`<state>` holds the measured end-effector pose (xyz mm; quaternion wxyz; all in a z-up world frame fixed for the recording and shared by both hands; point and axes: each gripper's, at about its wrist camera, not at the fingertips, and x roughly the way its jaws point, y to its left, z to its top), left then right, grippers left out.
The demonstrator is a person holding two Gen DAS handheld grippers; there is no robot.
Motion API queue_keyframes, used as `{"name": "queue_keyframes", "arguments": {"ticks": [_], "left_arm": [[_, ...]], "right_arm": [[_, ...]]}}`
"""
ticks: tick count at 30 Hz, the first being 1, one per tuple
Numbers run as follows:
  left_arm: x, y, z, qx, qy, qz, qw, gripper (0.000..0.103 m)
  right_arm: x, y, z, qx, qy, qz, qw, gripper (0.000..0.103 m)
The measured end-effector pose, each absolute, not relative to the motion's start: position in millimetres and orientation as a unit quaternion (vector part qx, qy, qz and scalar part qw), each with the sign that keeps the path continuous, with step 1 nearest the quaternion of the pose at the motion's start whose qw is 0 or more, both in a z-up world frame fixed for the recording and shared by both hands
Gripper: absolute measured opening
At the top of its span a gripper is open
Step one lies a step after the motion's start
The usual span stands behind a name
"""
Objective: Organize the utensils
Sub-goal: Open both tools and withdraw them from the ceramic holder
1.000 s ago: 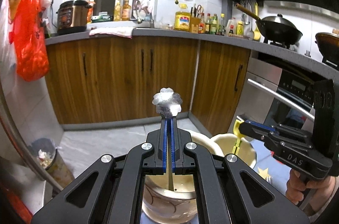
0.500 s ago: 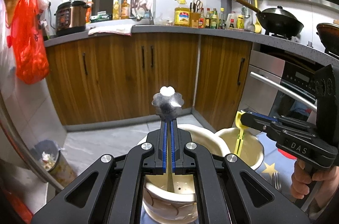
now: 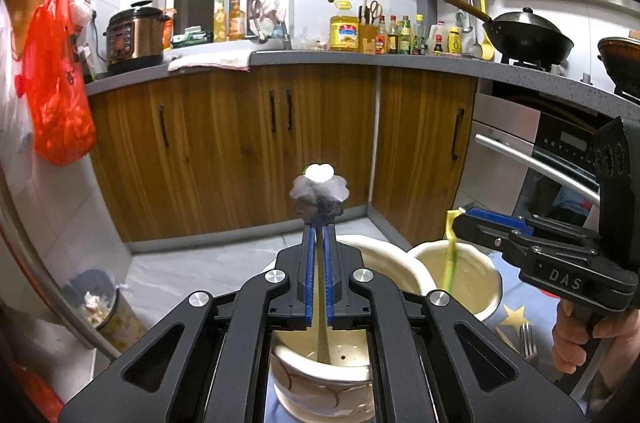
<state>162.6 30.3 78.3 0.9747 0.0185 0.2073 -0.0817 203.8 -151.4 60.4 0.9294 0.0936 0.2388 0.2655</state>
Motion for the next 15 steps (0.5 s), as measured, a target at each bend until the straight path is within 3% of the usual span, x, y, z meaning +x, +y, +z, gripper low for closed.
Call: {"name": "queue_keyframes", "arguments": {"ticks": [3, 9, 13, 15], "left_arm": [[161.8, 30.4, 79.5, 0.024, 0.204, -0.079, 0.975, 0.012], [160.7, 33.6, 81.5, 0.021, 0.202, -0.067, 0.977, 0.034], [161.8, 33.4, 81.3, 0.03, 0.211, -0.045, 0.976, 0.058], [162.9, 34.1, 80.9, 0.03, 0.219, -0.04, 0.974, 0.058]], "right_arm": [[202.9, -152.1, 61.6, 0.093, 0.236, 0.265, 0.93, 0.035], [196.7, -157.7, 72.5, 0.09, 0.236, 0.255, 0.933, 0.052], [181.9, -170.4, 93.4, 0.095, 0.234, 0.254, 0.934, 0.062], [172.6, -179.5, 102.1, 0.096, 0.238, 0.256, 0.932, 0.066]]}}
